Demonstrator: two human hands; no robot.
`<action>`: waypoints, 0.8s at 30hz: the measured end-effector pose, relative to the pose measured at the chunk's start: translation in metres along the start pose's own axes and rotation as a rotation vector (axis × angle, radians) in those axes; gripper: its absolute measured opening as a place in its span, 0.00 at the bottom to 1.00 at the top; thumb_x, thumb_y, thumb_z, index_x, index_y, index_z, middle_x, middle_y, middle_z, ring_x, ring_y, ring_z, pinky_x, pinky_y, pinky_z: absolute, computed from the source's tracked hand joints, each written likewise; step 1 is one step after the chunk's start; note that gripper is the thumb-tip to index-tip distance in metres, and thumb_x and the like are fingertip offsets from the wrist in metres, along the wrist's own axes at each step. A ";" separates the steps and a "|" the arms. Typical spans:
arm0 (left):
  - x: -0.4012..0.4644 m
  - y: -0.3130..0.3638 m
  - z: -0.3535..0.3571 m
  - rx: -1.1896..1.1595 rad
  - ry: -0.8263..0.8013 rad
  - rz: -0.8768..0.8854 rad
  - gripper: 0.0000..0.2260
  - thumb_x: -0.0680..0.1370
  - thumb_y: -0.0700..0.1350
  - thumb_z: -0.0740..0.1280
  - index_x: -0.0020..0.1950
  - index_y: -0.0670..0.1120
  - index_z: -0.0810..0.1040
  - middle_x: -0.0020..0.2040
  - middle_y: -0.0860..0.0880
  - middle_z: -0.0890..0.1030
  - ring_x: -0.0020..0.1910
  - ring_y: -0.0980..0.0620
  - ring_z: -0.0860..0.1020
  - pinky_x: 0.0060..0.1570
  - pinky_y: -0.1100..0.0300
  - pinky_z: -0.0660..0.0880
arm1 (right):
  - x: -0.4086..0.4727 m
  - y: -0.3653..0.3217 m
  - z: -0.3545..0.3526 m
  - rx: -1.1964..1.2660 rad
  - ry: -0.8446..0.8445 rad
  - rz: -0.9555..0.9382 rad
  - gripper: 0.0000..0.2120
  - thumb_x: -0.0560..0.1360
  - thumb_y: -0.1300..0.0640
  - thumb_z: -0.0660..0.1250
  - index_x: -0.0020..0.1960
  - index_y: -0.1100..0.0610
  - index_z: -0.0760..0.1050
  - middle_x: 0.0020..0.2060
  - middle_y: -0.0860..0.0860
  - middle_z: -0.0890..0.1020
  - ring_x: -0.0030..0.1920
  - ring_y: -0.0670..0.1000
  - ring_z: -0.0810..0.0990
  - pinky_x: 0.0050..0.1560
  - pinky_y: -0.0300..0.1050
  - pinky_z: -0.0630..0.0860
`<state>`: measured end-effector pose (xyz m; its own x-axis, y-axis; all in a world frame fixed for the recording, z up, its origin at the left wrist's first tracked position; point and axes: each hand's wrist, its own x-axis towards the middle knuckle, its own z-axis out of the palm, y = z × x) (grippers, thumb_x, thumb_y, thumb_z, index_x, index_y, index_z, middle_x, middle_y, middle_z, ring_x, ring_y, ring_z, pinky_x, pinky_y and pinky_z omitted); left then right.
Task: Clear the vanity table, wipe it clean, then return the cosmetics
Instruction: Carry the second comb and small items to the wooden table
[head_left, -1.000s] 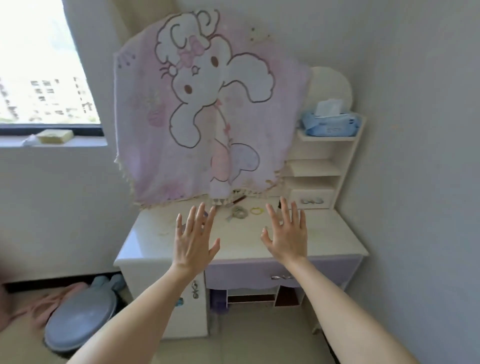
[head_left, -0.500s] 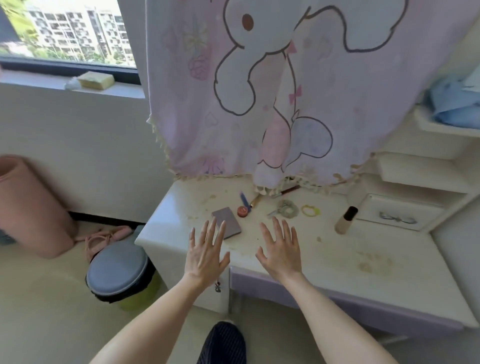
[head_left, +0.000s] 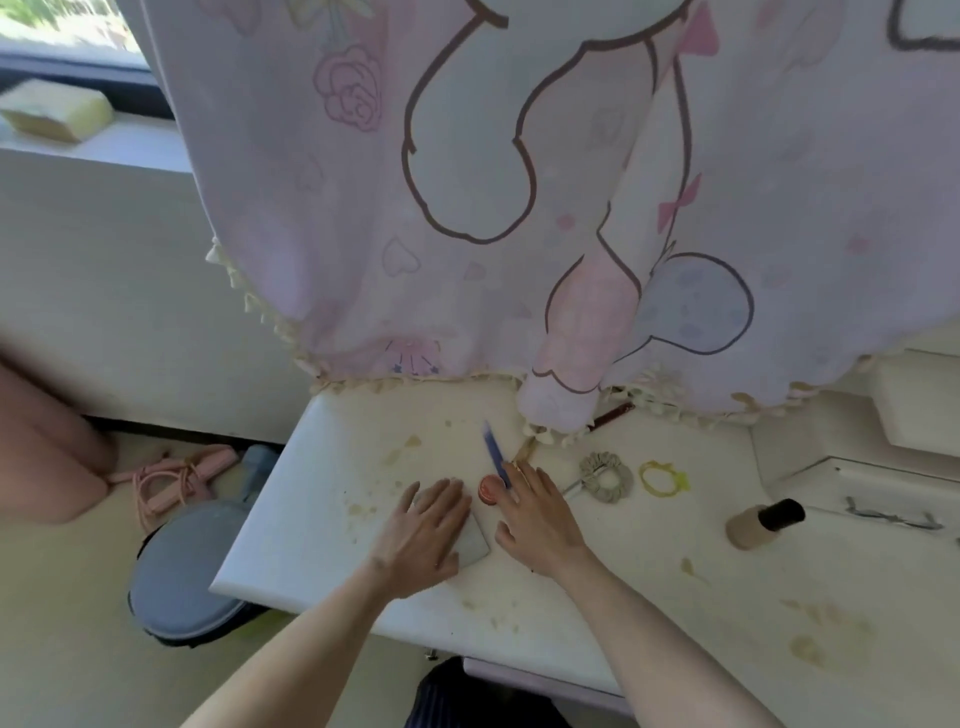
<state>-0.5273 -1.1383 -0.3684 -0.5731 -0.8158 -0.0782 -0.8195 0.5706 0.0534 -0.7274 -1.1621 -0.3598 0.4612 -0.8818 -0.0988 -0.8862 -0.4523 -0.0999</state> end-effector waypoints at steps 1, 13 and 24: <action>0.002 -0.010 0.001 0.001 -0.007 0.066 0.30 0.67 0.61 0.59 0.64 0.46 0.75 0.62 0.45 0.78 0.60 0.47 0.76 0.54 0.46 0.77 | 0.006 0.002 0.001 -0.013 -0.007 -0.024 0.27 0.61 0.51 0.70 0.59 0.54 0.70 0.59 0.58 0.77 0.58 0.60 0.76 0.56 0.54 0.75; 0.032 -0.053 -0.012 0.108 -0.120 0.445 0.34 0.63 0.70 0.67 0.64 0.56 0.70 0.61 0.51 0.77 0.61 0.50 0.75 0.57 0.50 0.74 | 0.042 0.017 0.015 -0.135 -0.007 -0.073 0.19 0.72 0.45 0.53 0.49 0.52 0.78 0.52 0.57 0.80 0.59 0.58 0.72 0.57 0.63 0.71; 0.045 -0.047 -0.020 0.142 -0.154 0.380 0.33 0.58 0.68 0.73 0.55 0.50 0.74 0.44 0.51 0.77 0.42 0.50 0.75 0.47 0.59 0.76 | 0.054 0.003 0.022 -0.009 0.128 -0.082 0.22 0.59 0.52 0.74 0.50 0.58 0.78 0.35 0.52 0.78 0.35 0.53 0.77 0.36 0.42 0.75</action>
<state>-0.5145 -1.2038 -0.3550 -0.8182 -0.5278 -0.2279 -0.5360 0.8437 -0.0297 -0.7044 -1.2080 -0.3870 0.5230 -0.8516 0.0361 -0.8466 -0.5239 -0.0935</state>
